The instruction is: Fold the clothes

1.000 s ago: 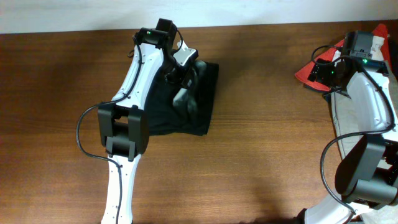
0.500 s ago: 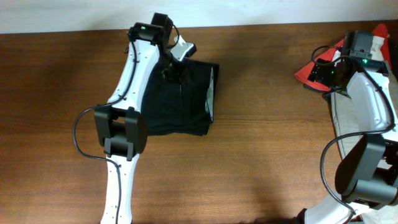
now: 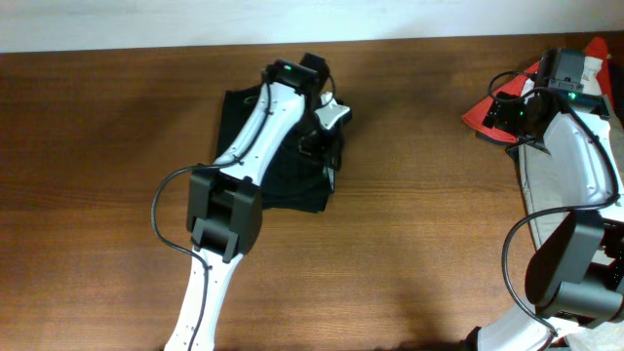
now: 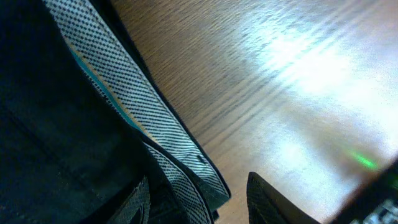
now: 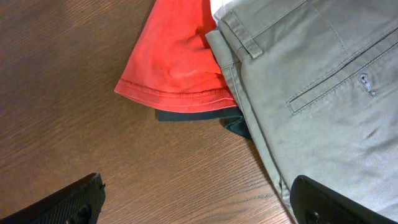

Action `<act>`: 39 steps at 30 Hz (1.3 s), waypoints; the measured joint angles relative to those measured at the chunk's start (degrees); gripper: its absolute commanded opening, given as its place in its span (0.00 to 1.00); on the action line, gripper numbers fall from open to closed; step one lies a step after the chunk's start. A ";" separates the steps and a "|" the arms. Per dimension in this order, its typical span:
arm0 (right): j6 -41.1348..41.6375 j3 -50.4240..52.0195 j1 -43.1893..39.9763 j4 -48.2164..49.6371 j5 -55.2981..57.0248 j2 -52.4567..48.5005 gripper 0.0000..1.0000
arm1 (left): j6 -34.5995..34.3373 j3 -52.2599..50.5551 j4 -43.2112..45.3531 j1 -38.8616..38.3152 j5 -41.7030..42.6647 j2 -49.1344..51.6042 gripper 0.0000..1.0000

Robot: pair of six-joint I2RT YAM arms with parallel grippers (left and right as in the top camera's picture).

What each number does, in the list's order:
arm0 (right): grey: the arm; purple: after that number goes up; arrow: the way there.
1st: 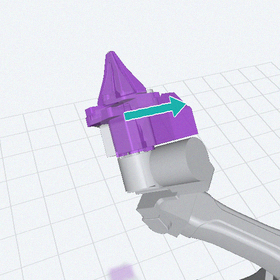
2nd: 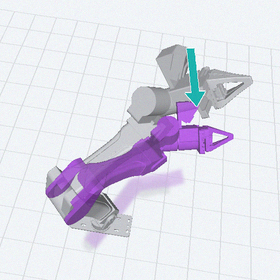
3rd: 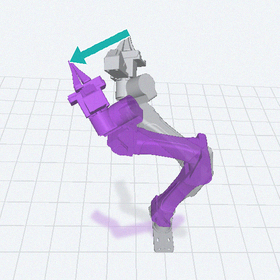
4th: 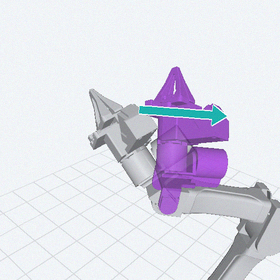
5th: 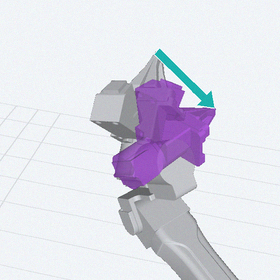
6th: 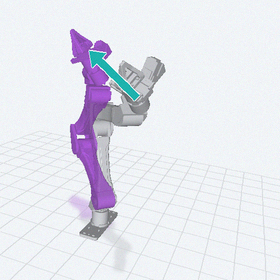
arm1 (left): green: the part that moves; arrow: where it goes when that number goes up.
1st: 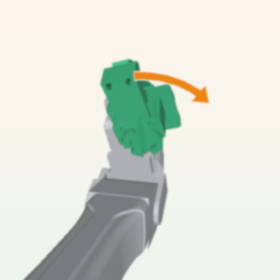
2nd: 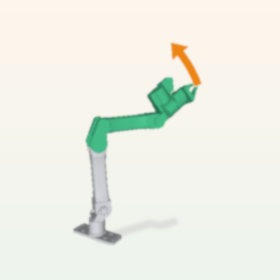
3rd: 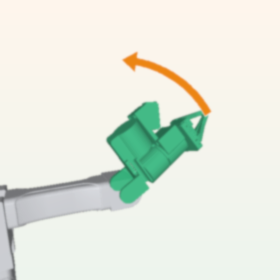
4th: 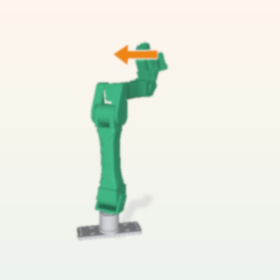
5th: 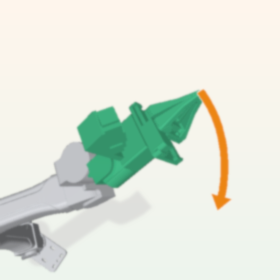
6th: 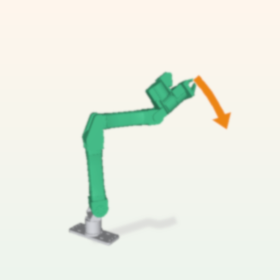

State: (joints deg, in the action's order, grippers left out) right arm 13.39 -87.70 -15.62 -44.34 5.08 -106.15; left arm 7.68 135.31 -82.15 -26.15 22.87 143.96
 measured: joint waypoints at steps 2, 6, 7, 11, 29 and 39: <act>-0.02 0.00 0.00 0.00 0.00 0.00 0.99 | -1.90 0.00 0.09 -0.96 -3.50 0.00 0.50; -0.02 0.00 0.00 0.00 0.00 0.00 0.99 | -5.31 0.00 -0.13 -1.05 -9.94 0.00 0.49; -0.02 0.00 0.00 0.00 0.00 0.00 0.99 | -5.99 0.00 -0.13 -1.01 -11.30 0.00 0.50; -0.02 0.00 0.00 0.00 0.00 0.00 0.99 | -9.46 0.00 0.07 -0.98 -19.26 0.00 0.49; 0.00 0.00 0.00 0.00 0.00 0.00 0.99 | -5.75 0.00 -1.20 -2.69 -12.39 0.00 0.25; -0.02 0.00 0.00 0.00 0.00 0.00 0.99 | -4.22 0.00 -2.78 -4.00 -10.84 0.00 0.25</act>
State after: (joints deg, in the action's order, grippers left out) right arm 13.37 -87.70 -15.62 -44.34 5.08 -106.15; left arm 3.46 135.31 -84.93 -30.15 12.03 143.96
